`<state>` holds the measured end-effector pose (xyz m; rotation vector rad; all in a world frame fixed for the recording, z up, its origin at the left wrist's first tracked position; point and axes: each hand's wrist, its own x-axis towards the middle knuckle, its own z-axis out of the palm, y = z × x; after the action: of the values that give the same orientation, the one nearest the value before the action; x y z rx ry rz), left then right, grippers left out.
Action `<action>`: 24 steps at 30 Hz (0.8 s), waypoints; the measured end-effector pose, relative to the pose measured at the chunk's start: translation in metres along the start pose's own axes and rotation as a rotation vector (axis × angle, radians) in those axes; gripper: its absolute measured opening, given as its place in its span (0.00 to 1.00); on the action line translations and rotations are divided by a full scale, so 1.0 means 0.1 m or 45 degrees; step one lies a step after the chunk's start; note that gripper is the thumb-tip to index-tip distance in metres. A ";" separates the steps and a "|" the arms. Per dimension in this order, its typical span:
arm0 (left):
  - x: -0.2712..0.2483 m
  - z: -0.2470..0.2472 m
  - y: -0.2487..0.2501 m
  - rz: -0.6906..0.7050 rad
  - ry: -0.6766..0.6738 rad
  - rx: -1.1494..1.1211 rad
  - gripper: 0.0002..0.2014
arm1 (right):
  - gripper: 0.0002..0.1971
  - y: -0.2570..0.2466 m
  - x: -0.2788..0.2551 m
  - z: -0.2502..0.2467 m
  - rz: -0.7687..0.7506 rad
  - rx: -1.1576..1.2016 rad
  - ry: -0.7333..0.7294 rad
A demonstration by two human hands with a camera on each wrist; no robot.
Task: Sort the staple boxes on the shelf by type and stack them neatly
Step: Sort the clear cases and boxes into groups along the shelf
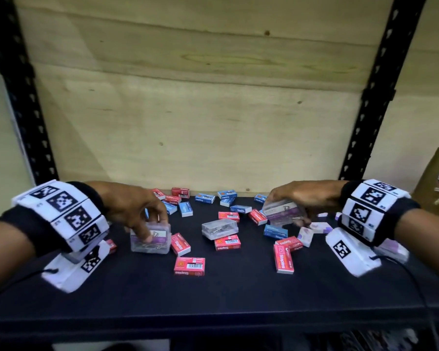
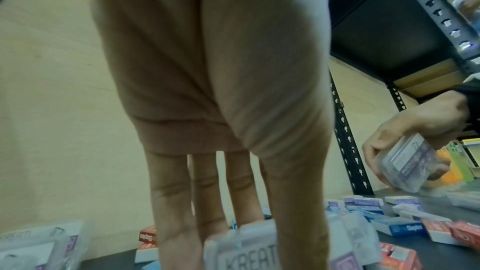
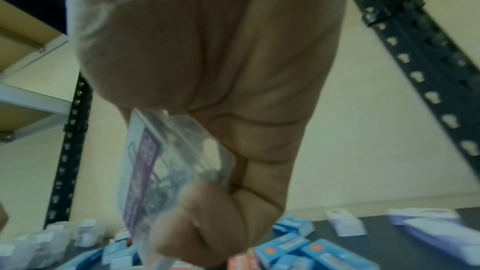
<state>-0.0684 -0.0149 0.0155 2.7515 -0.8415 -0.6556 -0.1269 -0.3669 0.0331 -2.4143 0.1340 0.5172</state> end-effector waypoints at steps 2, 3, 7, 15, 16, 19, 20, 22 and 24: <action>-0.03 -0.01 -0.01 -0.002 0.018 0.010 0.15 | 0.31 -0.09 0.03 0.05 -0.060 -0.057 -0.068; -0.06 -0.02 -0.03 -0.010 0.021 0.008 0.15 | 0.33 -0.14 0.07 0.09 -0.102 -0.082 -0.114; -0.17 -0.04 -0.10 -0.032 0.071 0.069 0.16 | 0.14 -0.38 0.19 0.27 -0.230 -0.115 -0.223; -0.67 -0.15 -0.51 -0.201 0.188 0.070 0.17 | 0.12 -1.17 0.53 0.77 -0.502 -0.289 -0.300; -0.73 -0.15 -0.56 -0.221 0.195 0.077 0.17 | 0.12 -1.26 0.56 0.83 -0.543 -0.308 -0.292; -0.95 -0.15 -0.75 -0.315 0.208 0.059 0.17 | 0.13 -1.55 0.64 1.00 -0.652 -0.326 -0.318; -1.01 -0.14 -0.82 -0.351 0.203 0.048 0.17 | 0.15 -1.65 0.66 1.06 -0.679 -0.329 -0.341; -1.09 -0.12 -0.91 -0.414 0.186 0.055 0.16 | 0.17 -1.80 0.71 1.16 -0.729 -0.357 -0.368; -1.16 -0.11 -0.99 -0.472 0.173 0.075 0.17 | 0.17 -1.94 0.77 1.28 -0.789 -0.376 -0.368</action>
<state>-0.1008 0.1330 0.0364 2.9937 -0.3288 -0.4995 -0.0551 -0.1332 0.0258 -2.4472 -0.8386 0.6083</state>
